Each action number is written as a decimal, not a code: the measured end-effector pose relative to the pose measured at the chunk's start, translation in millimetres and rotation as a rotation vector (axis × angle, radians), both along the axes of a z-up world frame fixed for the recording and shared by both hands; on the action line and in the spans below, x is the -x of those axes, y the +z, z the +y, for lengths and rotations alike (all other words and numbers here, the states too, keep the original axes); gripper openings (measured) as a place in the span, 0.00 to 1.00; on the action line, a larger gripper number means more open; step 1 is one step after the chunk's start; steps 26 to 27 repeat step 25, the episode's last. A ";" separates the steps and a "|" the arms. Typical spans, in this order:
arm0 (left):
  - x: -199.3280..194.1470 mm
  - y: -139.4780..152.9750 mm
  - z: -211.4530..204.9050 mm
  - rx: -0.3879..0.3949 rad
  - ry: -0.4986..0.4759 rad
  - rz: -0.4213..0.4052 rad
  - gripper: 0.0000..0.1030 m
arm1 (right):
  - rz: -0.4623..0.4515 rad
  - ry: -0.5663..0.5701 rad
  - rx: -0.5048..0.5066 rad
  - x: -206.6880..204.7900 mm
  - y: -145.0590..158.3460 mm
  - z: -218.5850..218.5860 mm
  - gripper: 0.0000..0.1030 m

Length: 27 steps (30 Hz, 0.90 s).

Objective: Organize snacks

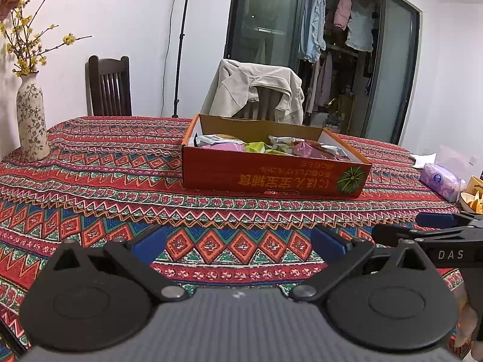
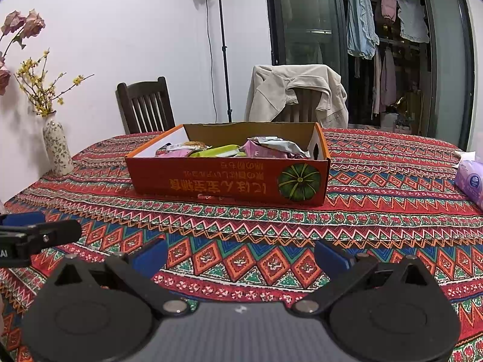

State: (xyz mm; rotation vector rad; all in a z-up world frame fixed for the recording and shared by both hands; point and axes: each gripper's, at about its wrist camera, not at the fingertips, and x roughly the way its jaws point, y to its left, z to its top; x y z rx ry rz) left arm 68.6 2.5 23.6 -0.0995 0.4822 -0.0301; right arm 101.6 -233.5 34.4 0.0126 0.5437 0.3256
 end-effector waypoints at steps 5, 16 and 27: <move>0.6 0.5 0.6 0.000 -0.001 -0.005 1.00 | 0.000 0.000 0.001 1.1 -1.2 -0.5 1.00; 1.1 1.2 1.2 0.002 -0.006 -0.008 1.00 | 0.003 -0.001 0.003 3.9 -3.0 -2.1 1.00; 2.7 0.6 0.4 0.000 -0.015 -0.012 1.00 | 0.008 0.001 0.010 4.6 -5.0 -2.9 1.00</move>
